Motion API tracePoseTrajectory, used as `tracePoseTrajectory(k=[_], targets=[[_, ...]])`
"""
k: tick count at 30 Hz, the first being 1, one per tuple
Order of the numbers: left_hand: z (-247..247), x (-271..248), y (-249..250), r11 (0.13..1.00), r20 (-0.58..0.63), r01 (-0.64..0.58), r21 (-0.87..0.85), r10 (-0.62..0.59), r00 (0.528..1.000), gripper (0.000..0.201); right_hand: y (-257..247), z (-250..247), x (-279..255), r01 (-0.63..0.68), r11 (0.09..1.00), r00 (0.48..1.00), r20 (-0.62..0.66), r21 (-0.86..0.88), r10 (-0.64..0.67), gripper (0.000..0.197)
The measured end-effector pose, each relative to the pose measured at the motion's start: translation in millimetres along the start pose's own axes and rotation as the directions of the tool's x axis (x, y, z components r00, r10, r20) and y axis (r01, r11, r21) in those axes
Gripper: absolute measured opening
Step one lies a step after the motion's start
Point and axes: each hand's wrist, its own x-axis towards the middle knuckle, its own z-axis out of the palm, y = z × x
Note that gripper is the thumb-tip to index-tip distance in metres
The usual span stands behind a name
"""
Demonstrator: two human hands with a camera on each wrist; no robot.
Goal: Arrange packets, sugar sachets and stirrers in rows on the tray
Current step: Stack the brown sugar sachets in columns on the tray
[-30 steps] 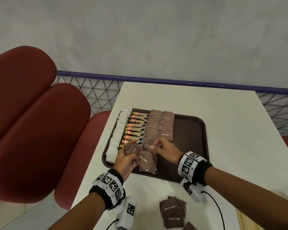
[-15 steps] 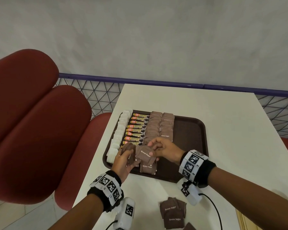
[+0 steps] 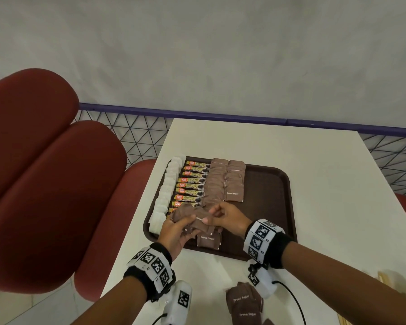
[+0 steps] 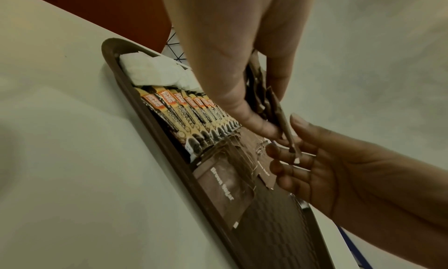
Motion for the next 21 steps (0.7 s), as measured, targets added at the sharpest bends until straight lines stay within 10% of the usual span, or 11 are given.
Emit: tracePoseTrajectory(k=[10,21], targets=[[-7.2,6.1,-1.6,0.984,0.016,0.025,-0.176,-0.023,1.000,0.033,11.9,-55.1,15.5,-0.037,0.978,0.868,-0.492,-0.203,-0.069,0.018],[-15.6,10.9,-1.7,1.000,-0.044,-0.001,-0.024,0.000,0.999,0.036,14.3,-66.9,51.7,-0.240,0.719,0.922,-0.385,-0.653,-0.042,0.011]])
